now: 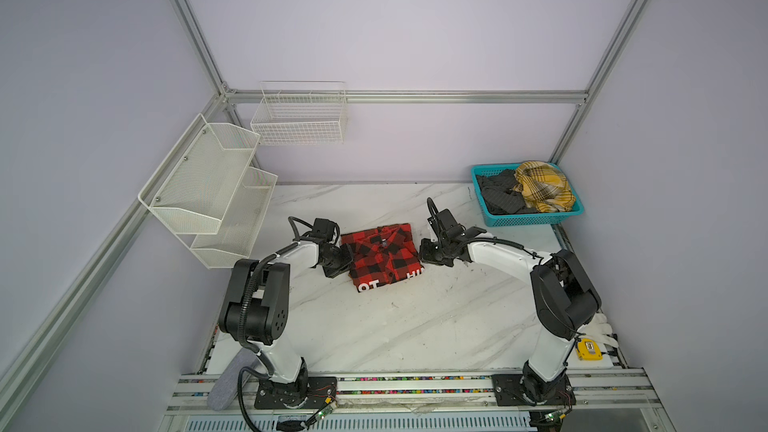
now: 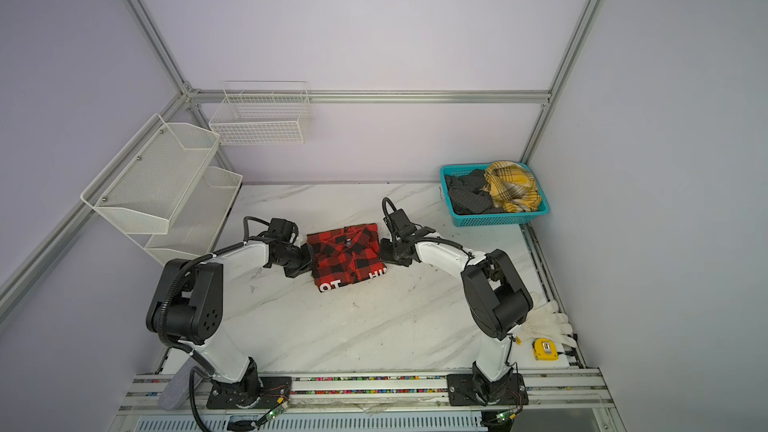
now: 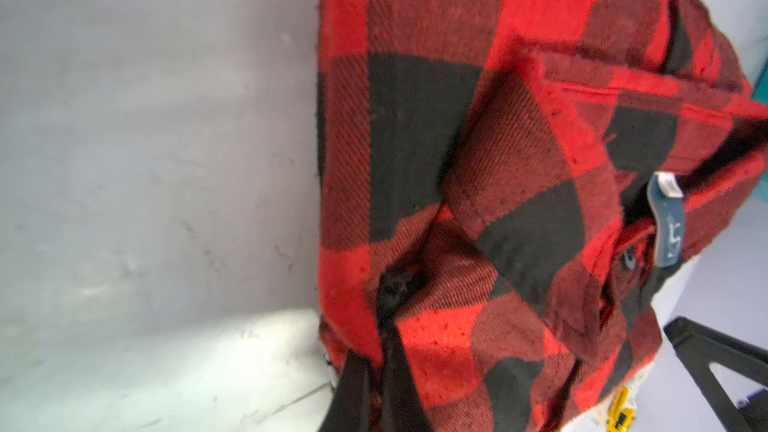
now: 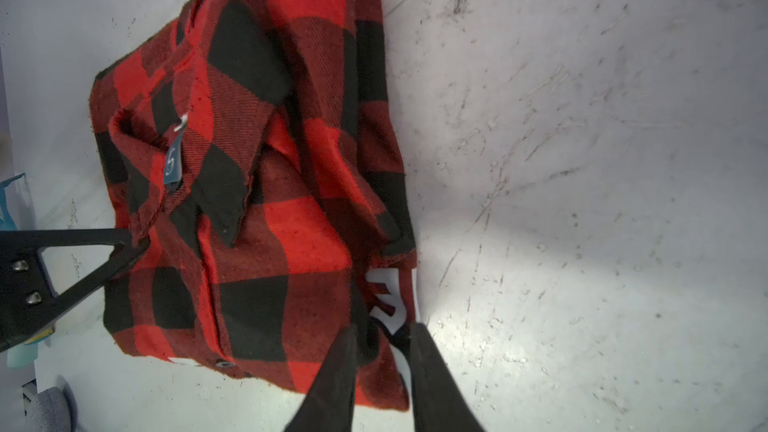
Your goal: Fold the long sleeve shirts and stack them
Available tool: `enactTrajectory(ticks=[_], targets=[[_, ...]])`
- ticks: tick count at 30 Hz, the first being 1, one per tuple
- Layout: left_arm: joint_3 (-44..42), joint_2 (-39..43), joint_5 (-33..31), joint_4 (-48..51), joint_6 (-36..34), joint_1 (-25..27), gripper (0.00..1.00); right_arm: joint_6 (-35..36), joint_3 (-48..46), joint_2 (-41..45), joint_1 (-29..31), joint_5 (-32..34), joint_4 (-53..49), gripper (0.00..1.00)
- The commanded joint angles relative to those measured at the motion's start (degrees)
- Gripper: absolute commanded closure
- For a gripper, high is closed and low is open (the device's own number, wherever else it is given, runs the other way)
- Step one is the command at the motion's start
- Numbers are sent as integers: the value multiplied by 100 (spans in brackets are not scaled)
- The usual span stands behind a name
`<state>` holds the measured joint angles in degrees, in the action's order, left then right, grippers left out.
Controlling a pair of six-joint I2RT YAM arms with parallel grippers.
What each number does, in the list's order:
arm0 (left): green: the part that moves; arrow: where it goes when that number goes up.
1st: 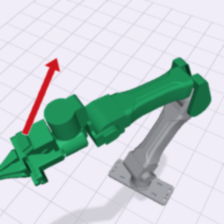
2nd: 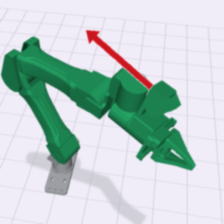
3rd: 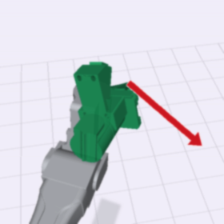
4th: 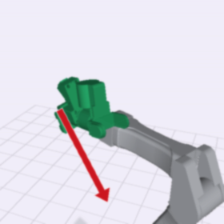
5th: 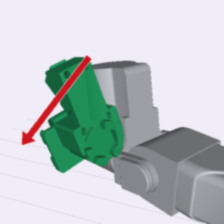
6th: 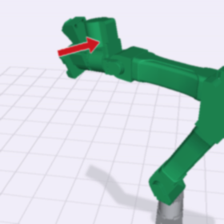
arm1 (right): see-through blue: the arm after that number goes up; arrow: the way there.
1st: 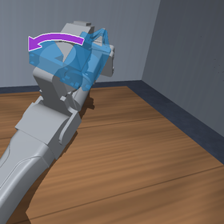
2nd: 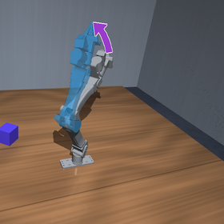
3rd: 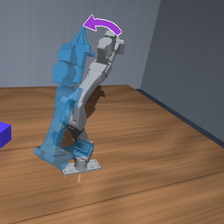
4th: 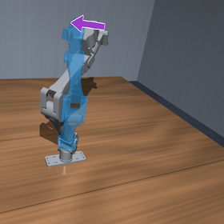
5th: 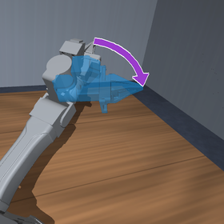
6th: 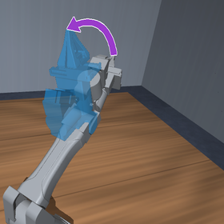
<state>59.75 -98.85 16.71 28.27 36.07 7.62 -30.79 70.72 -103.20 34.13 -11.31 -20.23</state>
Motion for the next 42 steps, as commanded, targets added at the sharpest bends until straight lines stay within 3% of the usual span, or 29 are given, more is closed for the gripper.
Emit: enactTrajectory(ticks=[1, 5, 11, 17, 22, 28, 40, 41, 42], targets=[[1082, -77, -1597, 956, -419, -120, 100, 30, -76, 281, 15, 117, -95, 74], [1804, -314, -2287, 1357, -642, -435, 100, -32, -129, 316, 15, 104, -34, 74], [2769, -927, -2728, 1400, -751, -871, 100, -50, -223, 369, 15, 77, 32, 74], [4320, -2010, -3641, 1628, -1483, -961, 100, -108, -349, 481, 15, 23, 67, 74], [5419, -2753, -4040, 1863, -1845, -1043, 100, -130, -395, 574, 23, 10, -32, 74], [5937, -3116, -4462, 1797, -2227, -1082, 100, -9, -187, 586, 15, 74, -442, 74], [6479, -3604, -4548, 1685, -2351, -1380, 100, -146, 23, 480, 16, 191, -609, 76], [6517, -3644, -4521, 1692, -2347, -1406, 94, -146, 66, 472, 21, 182, -605, 76], [6546, -3650, -4498, 1716, -2348, -1412, 79, -150, 114, 456, 16, 182, -613, 76]])
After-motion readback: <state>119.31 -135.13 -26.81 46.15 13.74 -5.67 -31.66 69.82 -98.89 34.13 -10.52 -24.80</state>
